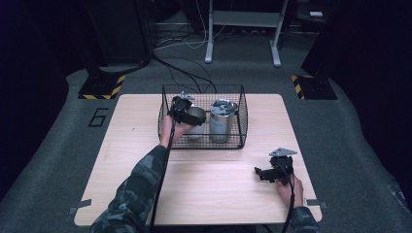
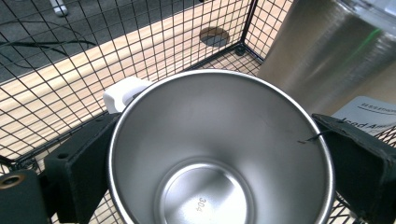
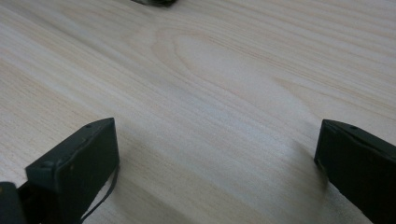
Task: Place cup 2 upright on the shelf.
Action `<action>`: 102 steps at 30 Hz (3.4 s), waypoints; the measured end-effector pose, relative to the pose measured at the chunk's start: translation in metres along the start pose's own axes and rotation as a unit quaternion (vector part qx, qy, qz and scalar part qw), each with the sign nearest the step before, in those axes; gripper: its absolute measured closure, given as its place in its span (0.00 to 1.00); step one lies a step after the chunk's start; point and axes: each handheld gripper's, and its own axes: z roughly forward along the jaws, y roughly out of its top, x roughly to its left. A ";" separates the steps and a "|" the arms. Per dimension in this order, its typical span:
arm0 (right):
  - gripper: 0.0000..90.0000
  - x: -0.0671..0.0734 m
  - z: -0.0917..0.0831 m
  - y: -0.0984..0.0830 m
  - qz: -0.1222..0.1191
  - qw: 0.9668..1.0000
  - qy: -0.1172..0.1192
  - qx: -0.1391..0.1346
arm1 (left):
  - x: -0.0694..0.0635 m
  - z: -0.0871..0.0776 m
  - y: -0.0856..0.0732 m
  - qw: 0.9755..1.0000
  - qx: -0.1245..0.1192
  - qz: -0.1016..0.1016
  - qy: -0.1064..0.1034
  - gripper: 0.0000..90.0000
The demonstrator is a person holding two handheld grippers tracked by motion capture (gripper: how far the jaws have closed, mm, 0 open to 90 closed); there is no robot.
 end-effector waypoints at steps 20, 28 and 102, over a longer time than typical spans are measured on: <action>0.00 0.000 0.000 0.000 0.001 1.000 -0.001 -0.001 | 0.000 0.007 -0.002 1.000 0.020 0.001 0.000 0.07; 0.00 0.000 0.000 0.000 0.001 1.000 -0.001 0.000 | 0.000 0.010 -0.003 1.000 0.025 -0.002 0.000 0.06; 0.00 0.000 0.000 0.000 0.002 1.000 -0.001 0.000 | -0.031 -0.089 -0.013 0.998 -0.031 0.062 -0.001 0.00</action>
